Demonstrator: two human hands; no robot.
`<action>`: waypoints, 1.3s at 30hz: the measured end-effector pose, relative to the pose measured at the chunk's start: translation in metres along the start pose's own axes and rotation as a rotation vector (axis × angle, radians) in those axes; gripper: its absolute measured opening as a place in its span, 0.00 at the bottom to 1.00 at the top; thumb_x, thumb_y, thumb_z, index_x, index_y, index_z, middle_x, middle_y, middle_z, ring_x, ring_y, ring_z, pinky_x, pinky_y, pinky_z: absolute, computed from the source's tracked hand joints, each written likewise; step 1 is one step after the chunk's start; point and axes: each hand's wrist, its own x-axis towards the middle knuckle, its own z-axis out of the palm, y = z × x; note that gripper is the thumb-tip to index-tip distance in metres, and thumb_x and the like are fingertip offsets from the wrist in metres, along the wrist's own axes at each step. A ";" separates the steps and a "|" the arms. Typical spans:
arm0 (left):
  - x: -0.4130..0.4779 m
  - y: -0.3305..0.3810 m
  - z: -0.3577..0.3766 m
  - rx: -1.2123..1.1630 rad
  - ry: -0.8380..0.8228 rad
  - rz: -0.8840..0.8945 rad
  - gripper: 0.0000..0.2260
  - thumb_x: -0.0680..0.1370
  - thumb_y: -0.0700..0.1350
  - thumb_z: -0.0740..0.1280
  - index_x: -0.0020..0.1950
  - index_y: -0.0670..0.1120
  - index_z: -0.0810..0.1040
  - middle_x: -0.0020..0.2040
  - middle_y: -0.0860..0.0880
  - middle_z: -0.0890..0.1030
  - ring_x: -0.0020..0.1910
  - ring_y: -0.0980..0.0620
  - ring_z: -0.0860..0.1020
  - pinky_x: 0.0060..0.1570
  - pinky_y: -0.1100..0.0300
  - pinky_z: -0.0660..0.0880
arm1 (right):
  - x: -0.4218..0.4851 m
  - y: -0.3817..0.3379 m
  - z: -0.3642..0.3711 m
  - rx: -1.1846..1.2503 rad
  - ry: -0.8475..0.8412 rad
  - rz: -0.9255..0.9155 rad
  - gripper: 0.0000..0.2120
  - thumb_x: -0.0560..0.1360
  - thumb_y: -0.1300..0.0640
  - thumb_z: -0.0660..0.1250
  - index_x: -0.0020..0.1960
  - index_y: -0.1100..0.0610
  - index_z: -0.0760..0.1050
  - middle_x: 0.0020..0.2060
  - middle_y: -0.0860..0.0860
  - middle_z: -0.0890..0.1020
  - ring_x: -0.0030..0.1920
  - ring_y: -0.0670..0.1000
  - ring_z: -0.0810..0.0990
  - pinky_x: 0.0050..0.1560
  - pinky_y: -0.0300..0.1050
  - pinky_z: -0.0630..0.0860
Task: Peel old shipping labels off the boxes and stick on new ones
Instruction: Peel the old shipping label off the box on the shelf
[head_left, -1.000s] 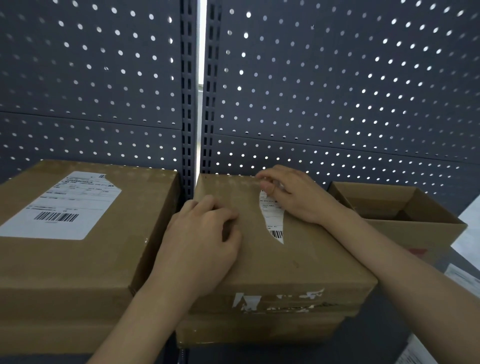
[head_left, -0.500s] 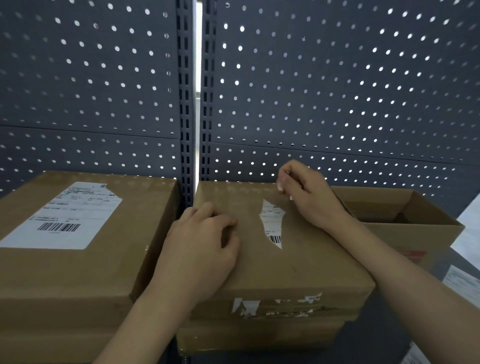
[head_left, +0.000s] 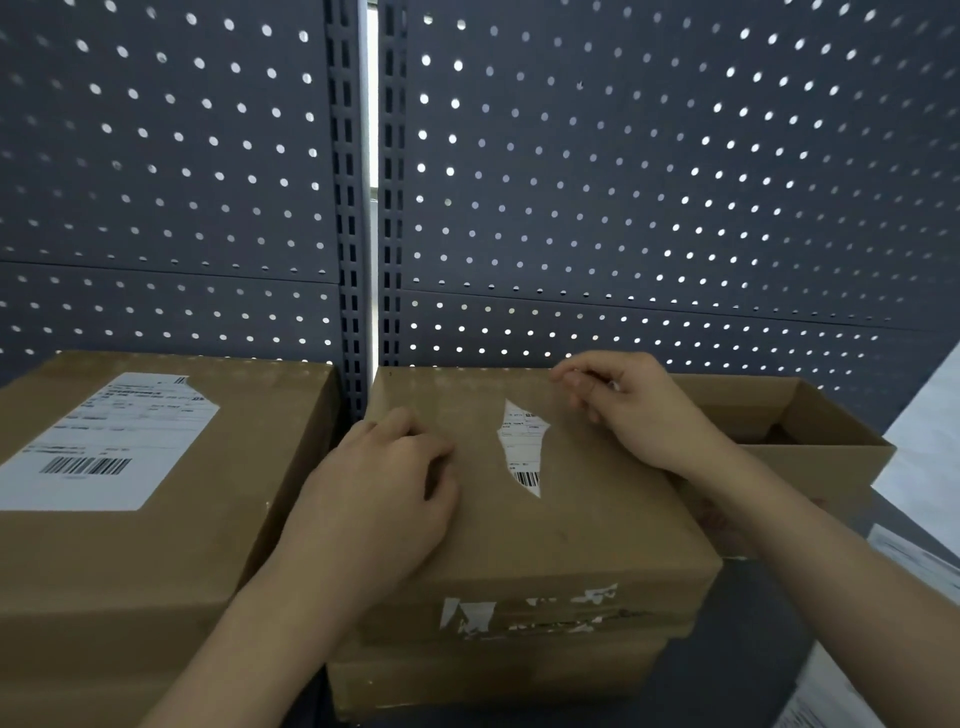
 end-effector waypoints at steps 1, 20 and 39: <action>0.002 0.001 -0.001 0.003 -0.009 -0.002 0.16 0.80 0.56 0.57 0.66 0.59 0.74 0.59 0.60 0.73 0.57 0.59 0.70 0.55 0.60 0.73 | 0.000 0.001 -0.001 -0.023 -0.005 0.018 0.10 0.82 0.57 0.60 0.50 0.49 0.80 0.32 0.42 0.78 0.29 0.41 0.72 0.35 0.37 0.68; -0.001 0.009 0.007 0.033 0.092 -0.056 0.14 0.79 0.57 0.55 0.59 0.56 0.74 0.53 0.57 0.71 0.50 0.55 0.68 0.53 0.56 0.72 | 0.043 -0.014 0.023 -0.513 -0.304 -0.041 0.07 0.80 0.52 0.61 0.51 0.48 0.78 0.40 0.42 0.80 0.44 0.45 0.76 0.50 0.51 0.76; -0.003 0.007 0.009 0.018 0.121 -0.049 0.14 0.79 0.57 0.55 0.58 0.56 0.76 0.52 0.57 0.71 0.49 0.56 0.68 0.52 0.57 0.71 | 0.031 -0.010 0.038 -0.780 -0.245 -0.186 0.09 0.83 0.52 0.53 0.54 0.51 0.72 0.48 0.46 0.78 0.48 0.55 0.79 0.47 0.54 0.76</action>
